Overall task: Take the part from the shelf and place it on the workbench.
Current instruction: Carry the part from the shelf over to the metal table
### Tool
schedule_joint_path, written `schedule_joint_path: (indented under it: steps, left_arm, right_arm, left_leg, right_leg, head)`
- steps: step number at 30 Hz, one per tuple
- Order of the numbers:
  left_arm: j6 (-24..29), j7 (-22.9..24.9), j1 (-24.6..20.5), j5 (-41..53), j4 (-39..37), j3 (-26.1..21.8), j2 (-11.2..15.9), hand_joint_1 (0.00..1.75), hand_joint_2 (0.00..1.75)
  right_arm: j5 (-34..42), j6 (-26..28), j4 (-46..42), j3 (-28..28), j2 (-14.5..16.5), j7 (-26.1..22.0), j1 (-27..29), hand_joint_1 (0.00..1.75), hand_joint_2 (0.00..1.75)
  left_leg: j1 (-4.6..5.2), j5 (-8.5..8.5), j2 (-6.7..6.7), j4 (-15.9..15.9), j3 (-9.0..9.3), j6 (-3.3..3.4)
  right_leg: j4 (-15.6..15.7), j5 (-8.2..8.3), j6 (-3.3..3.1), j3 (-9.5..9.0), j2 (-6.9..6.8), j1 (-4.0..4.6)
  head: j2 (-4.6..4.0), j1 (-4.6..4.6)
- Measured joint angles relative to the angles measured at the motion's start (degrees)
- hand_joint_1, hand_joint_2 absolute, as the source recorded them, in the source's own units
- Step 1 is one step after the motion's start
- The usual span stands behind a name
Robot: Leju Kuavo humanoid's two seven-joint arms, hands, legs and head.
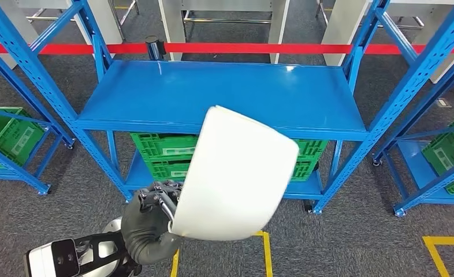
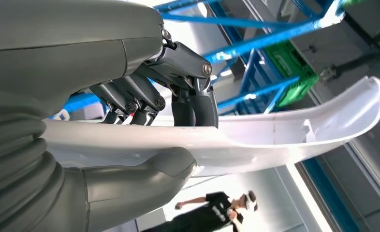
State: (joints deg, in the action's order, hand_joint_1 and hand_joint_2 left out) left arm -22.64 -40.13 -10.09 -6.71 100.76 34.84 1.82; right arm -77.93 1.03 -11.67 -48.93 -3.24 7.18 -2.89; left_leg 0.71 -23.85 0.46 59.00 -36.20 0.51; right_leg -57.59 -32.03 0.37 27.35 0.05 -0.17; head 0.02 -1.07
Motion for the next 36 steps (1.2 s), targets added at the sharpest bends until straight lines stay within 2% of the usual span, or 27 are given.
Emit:
schedule_joint_path:
  steps: [2, 3, 4, 6, 7, 8, 9, 10, 11, 12, 13, 14, 16, 17, 18, 20, 22, 23, 24, 25, 27, 28, 29, 31, 33, 34, 36]
  left_arm:
    - [-0.15, 0.01, 0.06, 0.16, 0.01, -0.01, 0.05, 1.75, 1.75]
    - [-0.16, 0.01, 0.08, 0.23, 0.01, -0.02, 0.08, 1.75, 1.75]
    - [-0.16, 0.0, 0.1, 0.26, 0.01, -0.02, 0.11, 1.75, 1.75]
    - [-0.16, 0.0, 0.14, 0.3, -0.02, -0.03, 0.17, 1.75, 1.75]
    - [-0.16, 0.0, 0.16, 0.3, -0.03, -0.03, 0.21, 1.75, 1.75]
    - [-0.16, 0.0, 0.17, 0.3, -0.04, -0.03, 0.25, 1.75, 1.75]
    - [-0.16, 0.01, 0.17, 0.3, -0.04, -0.03, 0.29, 1.75, 1.75]
    - [-0.16, 0.01, 0.16, 0.3, -0.04, -0.02, 0.31, 1.75, 1.75]
    - [-0.16, 0.02, 0.13, 0.3, -0.02, -0.02, 0.31, 1.75, 1.75]
    - [-0.16, 0.01, 0.09, 0.33, 0.0, -0.02, 0.31, 1.75, 1.75]
    - [-0.16, -0.01, 0.07, 0.39, 0.01, -0.02, 0.31, 1.75, 1.75]
    - [-0.15, -0.01, 0.05, 0.48, 0.01, -0.02, 0.31, 1.75, 1.75]
    - [-0.14, 0.0, 0.02, 0.63, -0.06, -0.01, 0.32, 1.75, 1.75]
    - [-0.14, 0.02, -0.06, 0.65, -0.13, 0.0, 0.32, 1.75, 1.75]
    - [-0.13, 0.03, -0.15, 0.65, -0.23, 0.01, 0.32, 1.75, 1.75]
    - [-0.11, 0.04, -0.31, 0.71, -0.59, 0.11, 0.33, 1.75, 1.75]
    - [-0.09, 0.1, -0.47, 0.84, -1.09, 0.47, 0.33, 1.75, 1.75]
    - [-0.09, 0.26, -0.65, 0.9, -1.33, 0.7, 0.31, 1.75, 1.75]
    - [-0.04, 0.61, -0.94, 0.92, -1.5, 0.87, 0.21, 1.75, 1.75]
    - [0.11, 1.16, -1.35, 0.85, -1.59, 0.98, 0.03, 1.75, 1.75]
    - [0.79, 2.92, -2.51, 0.39, -1.53, 1.05, -0.67, 1.75, 1.75]
    - [1.26, 3.85, -3.1, 0.14, -1.35, 1.07, -1.06, 1.75, 1.75]
    - [1.75, 4.67, -3.61, -0.04, -1.11, 1.1, -1.43, 1.75, 1.75]
    - [2.66, 5.57, -4.17, -0.18, -0.46, 1.15, -1.87, 1.75, 1.75]
    - [3.47, 5.61, -4.3, -0.11, 0.27, 1.2, -2.03, 1.75, 1.75]
    - [3.77, 5.45, -4.28, -0.03, 0.56, 1.23, -2.02, 1.75, 1.75]
    - [4.08, 5.04, -4.12, 0.13, 0.82, 1.34, -1.84, 1.75, 1.75]
  right_arm:
    - [0.18, 0.0, 0.01, -0.2, -0.03, 0.01, 0.08, 0.0, 0.0]
    - [0.22, 0.0, 0.01, -0.26, -0.04, 0.01, 0.09, 0.0, 0.0]
    - [0.26, 0.0, 0.01, -0.3, -0.04, 0.01, 0.08, 0.0, 0.0]
    - [0.29, 0.0, 0.0, -0.33, -0.04, 0.01, 0.11, 0.0, 0.0]
    - [0.29, 0.0, 0.0, -0.36, -0.04, 0.01, 0.14, 0.0, 0.0]
    - [0.28, 0.0, 0.0, -0.37, -0.04, 0.01, 0.16, 0.0, 0.0]
    - [0.26, 0.0, 0.0, -0.4, -0.04, 0.01, 0.16, 0.0, 0.0]
    - [0.25, 0.0, 0.0, -0.45, -0.04, 0.01, 0.16, 0.0, 0.0]
    - [0.25, 0.0, 0.0, -0.51, -0.04, 0.01, 0.16, 0.0, 0.0]
    - [0.27, 0.04, 0.0, -0.59, -0.04, 0.01, 0.16, 0.0, 0.0]
    - [0.35, 0.16, 0.0, -0.69, -0.04, 0.01, 0.16, 0.0, 0.0]
    - [0.51, 0.38, 0.0, -0.8, -0.04, 0.01, 0.16, 0.0, 0.0]
    - [1.21, 0.83, 0.0, -1.16, -0.04, -0.04, 0.16, 0.0, 0.0]
    - [1.7, 0.97, 0.0, -1.43, -0.03, -0.07, 0.17, 0.0, 0.0]
    - [2.24, 1.03, 0.0, -1.77, -0.03, -0.07, 0.19, 0.0, 0.0]
    - [3.18, 1.24, 0.0, -2.59, -0.08, 0.07, 0.23, 0.0, 0.0]
    - [3.87, 1.61, 0.0, -3.46, -0.2, 0.32, 0.29, 0.0, 0.0]
    - [4.12, 1.75, 0.0, -3.85, -0.26, 0.55, 0.35, 0.0, 0.0]
    - [4.27, 1.85, 0.0, -4.2, -0.33, 0.81, 0.42, 0.0, 0.0]
    - [4.31, 1.88, 0.0, -4.49, -0.42, 1.06, 0.47, 0.0, 0.0]
    - [4.09, 1.88, -0.02, -4.92, -0.63, 1.41, 0.3, 0.0, 0.0]
    - [3.85, 1.88, -0.03, -5.04, -0.72, 1.43, 0.12, 0.0, 0.0]
    - [3.59, 1.88, -0.04, -5.11, -0.78, 1.4, -0.05, 0.0, 0.0]
    - [3.14, 1.88, -0.04, -5.12, -0.85, 1.28, -0.18, 0.0, 0.0]
    - [2.88, 1.88, -0.04, -5.12, -0.9, 1.11, -0.22, 0.0, 0.0]
    - [2.81, 1.88, -0.04, -5.12, -0.9, 1.07, -0.32, 0.0, 0.0]
    - [2.81, 1.86, -0.04, -5.12, -0.91, 1.04, -0.63, 0.0, 0.0]
  left_leg:
    - [-0.14, -0.57, -0.13, 0.55, -0.43, -0.7]
    - [-0.23, -2.34, -0.21, 1.97, -0.99, -1.08]
    - [-0.37, -4.99, -0.29, 4.48, -1.79, -1.44]
    - [-0.62, -10.13, -0.31, 11.45, -3.46, -2.04]
    - [-0.75, -11.06, -0.31, 14.31, -3.75, -2.24]
    - [-0.86, -10.63, -0.31, 15.68, -3.29, -2.37]
    - [-0.97, -9.22, -0.3, 15.07, -1.85, -2.41]
    - [-1.06, -7.59, -0.3, 12.55, 0.53, -2.36]
    - [-1.1, -6.81, -0.31, 8.58, 3.58, -2.23]
    - [-1.03, -6.92, -0.36, 4.21, 6.59, -1.97]
    - [-0.92, -7.55, -0.4, 0.8, 8.66, -1.6]
    - [-0.73, -8.3, -0.42, -1.29, 9.75, -1.15]
    - [-0.49, -8.18, -0.23, -2.17, 9.58, -0.02]
    - [-0.47, -7.75, 0.0, -2.24, 9.28, 0.57]
    - [-0.53, -7.24, 0.27, -2.35, 8.89, 1.1]
    - [-0.52, -6.27, 0.9, -2.4, 7.81, 1.71]
    - [-0.38, -5.58, 1.61, -2.15, 6.67, 1.82]
    - [-0.33, -5.36, 2.03, -1.91, 6.15, 1.8]
    - [-0.31, -5.23, 2.45, -1.61, 5.71, 1.76]
    - [-0.31, -5.18, 2.91, -1.26, 5.42, 1.69]
    - [-0.16, -5.21, 3.84, -0.54, 5.02, 1.38]
    - [-0.06, -5.19, 4.25, -0.3, 4.9, 1.08]
    - [0.02, -5.14, 4.68, -0.2, 4.8, 0.75]
    - [0.08, -4.95, 5.41, -0.35, 4.79, 0.06]
    - [-0.03, -5.9, 4.0, 0.75, 4.3, -0.71]
    - [-0.14, -7.32, 2.64, 2.8, 3.42, -1.07]
    - [-0.43, -11.21, 0.36, 9.87, 0.41, -1.52]
  right_leg:
    - [0.21, 1.05, -0.82, 0.86, -0.24, -0.19]
    - [0.34, 1.71, -1.21, 1.47, -0.36, -0.34]
    - [0.4, 2.37, -1.49, 2.22, -0.48, -0.43]
    - [0.31, 3.64, -1.62, 3.88, -0.54, -0.43]
    - [0.22, 4.3, -1.54, 4.78, -0.6, -0.44]
    - [0.09, 4.94, -1.43, 5.72, -0.67, -0.44]
    - [-0.03, 5.56, -1.28, 6.59, -0.73, -0.46]
    - [-0.17, 6.15, -1.11, 7.38, -0.77, -0.48]
    - [-0.3, 6.67, -0.87, 7.99, -0.78, -0.47]
    - [-0.43, 7.12, -0.59, 8.43, -0.75, -0.44]
    - [-0.5, 7.52, -0.25, 8.71, -0.75, -0.4]
    - [-0.5, 7.89, 0.13, 8.87, -0.73, -0.4]
    - [-0.36, 8.57, 0.99, 9.05, -0.64, -0.6]
    - [-0.71, 8.34, 1.35, 9.33, -0.54, -0.74]
    - [-1.99, 7.24, 1.64, 9.97, -0.45, -0.85]
    - [-8.12, 2.75, 2.03, 12.44, -0.28, -0.89]
    - [-15.15, -1.21, 2.27, 14.69, -0.2, -0.87]
    - [-16.42, -1.71, 2.3, 14.57, -0.2, -0.86]
    - [-15.29, -1.12, 2.26, 13.21, -0.28, -0.86]
    - [-12.07, 0.19, 2.15, 10.77, -0.65, -0.84]
    - [-4.25, 2.23, 1.61, 5.8, -2.52, -0.6]
    - [-1.89, 2.71, 1.24, 4.5, -3.17, -0.41]
    - [-0.92, 2.8, 0.87, 4.18, -3.43, -0.21]
    - [-0.83, 3.38, 0.2, 4.56, -2.36, -0.18]
    - [-0.46, 4.01, -0.47, 4.84, -1.4, -0.54]
    - [-0.3, 4.32, -0.79, 5.0, -0.94, -0.74]
    - [-0.28, 4.72, -1.12, 5.55, 0.1, -0.79]
  head:
    - [0.0, 0.02]
    - [0.0, -0.04]
    - [0.0, -0.13]
    - [0.0, -0.28]
    - [0.0, -0.29]
    - [0.0, -0.3]
    - [0.0, -0.31]
    - [0.0, -0.31]
    - [0.0, -0.31]
    - [0.0, -0.29]
    - [0.0, -0.27]
    - [0.0, -0.26]
    - [0.0, -0.27]
    - [0.0, -0.26]
    - [0.0, -0.19]
    - [0.0, 0.04]
    - [0.0, 0.17]
    - [0.0, 0.18]
    - [0.0, 0.18]
    - [0.0, 0.18]
    - [-0.01, 0.16]
    - [-0.01, 0.15]
    - [-0.01, 0.14]
    - [0.0, 0.1]
    - [-0.01, 0.01]
    - [-0.01, -0.06]
    - [-0.01, -0.2]
